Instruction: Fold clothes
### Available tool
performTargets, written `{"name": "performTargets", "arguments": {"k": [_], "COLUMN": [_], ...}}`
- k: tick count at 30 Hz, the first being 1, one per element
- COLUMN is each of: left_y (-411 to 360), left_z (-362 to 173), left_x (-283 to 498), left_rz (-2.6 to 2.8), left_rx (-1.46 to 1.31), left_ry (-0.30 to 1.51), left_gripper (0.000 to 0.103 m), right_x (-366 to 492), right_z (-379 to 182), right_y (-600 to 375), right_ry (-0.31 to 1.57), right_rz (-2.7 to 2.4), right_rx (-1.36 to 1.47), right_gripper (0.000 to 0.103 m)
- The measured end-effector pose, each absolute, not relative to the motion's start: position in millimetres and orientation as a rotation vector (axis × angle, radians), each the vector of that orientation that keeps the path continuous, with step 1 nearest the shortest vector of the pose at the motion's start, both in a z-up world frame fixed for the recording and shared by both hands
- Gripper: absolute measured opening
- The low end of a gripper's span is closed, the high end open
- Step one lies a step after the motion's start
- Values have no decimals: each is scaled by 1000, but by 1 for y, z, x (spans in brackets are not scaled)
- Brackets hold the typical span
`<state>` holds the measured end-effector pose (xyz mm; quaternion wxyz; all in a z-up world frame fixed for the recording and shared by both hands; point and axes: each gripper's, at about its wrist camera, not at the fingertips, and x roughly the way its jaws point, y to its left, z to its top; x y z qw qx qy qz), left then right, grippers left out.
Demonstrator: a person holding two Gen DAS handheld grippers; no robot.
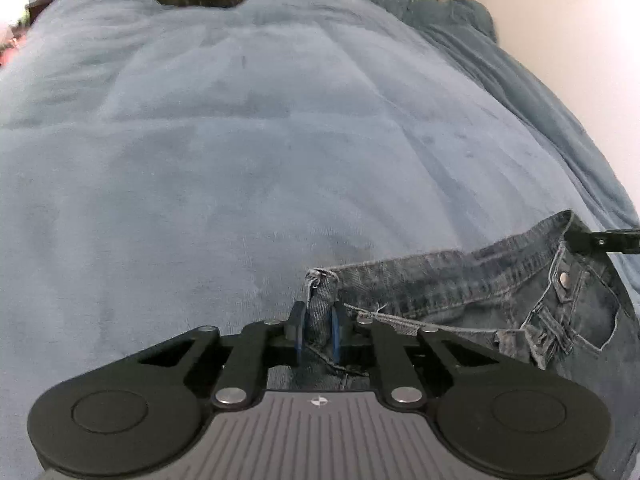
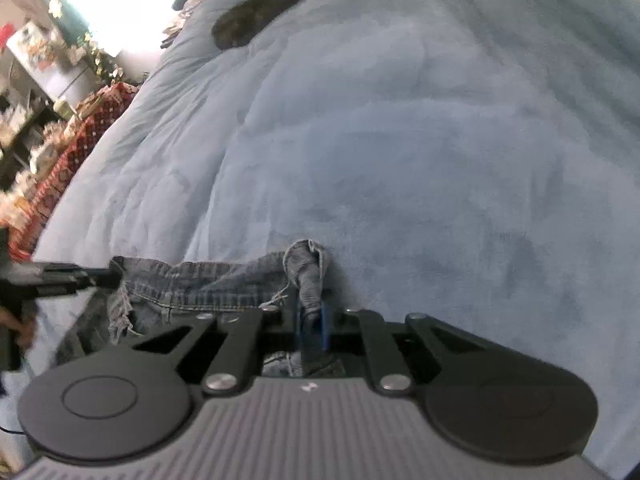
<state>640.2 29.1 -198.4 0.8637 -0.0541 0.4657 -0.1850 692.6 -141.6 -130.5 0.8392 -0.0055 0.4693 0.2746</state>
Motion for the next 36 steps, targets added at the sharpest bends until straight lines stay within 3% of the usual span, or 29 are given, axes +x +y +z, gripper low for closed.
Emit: {"name": "performTargets", "arguments": {"k": [3,6,9,11,14,16,17,18,19,23,26,34,36], "left_y": [9,-3,-2,2,6,7,6,4,1,-10,-21,-27,-26], "left_z": [-164,-172,-199,-197,-190,-184,-180,-176,-173,-159,-178,-211,-209], "left_x": [616,614,625,625,625,625,623,618,613,594,588,588,587], "left_rz": [-370,-358,-334,-299,-231,-223,-234,-249,-265,-323,-308,-285,-283], "left_rx": [48,120,133,114,100,74,58,52,46,28,78,108,110], "left_ry": [823,801,877,849,810,808,813,811,810,808,869,910,907], "left_gripper": [9,9,21,28,33,22,15,14,14,14,14,14,14], "right_x": [679,676,687,688,689,688,686,682,678,661,660,703,708], "right_z": [-118,-125,-143,-136,-122,-112,-106,-104,-103,-101,-117,-137,-126], "right_y": [-130,-121,-133,-138,-142,-141,-139,-136,-133,-121,-112,-107,-110], "right_ry": [907,880,906,887,856,836,825,829,840,883,922,870,853], "right_rz": [595,598,563,539,516,512,508,511,518,546,511,437,447], "right_rx": [-139,-262,-223,-180,-203,-235,-251,-266,-281,-342,-403,-270,-214], "right_gripper": [9,11,23,48,52,44,18,6,2,2,0,0,6]}}
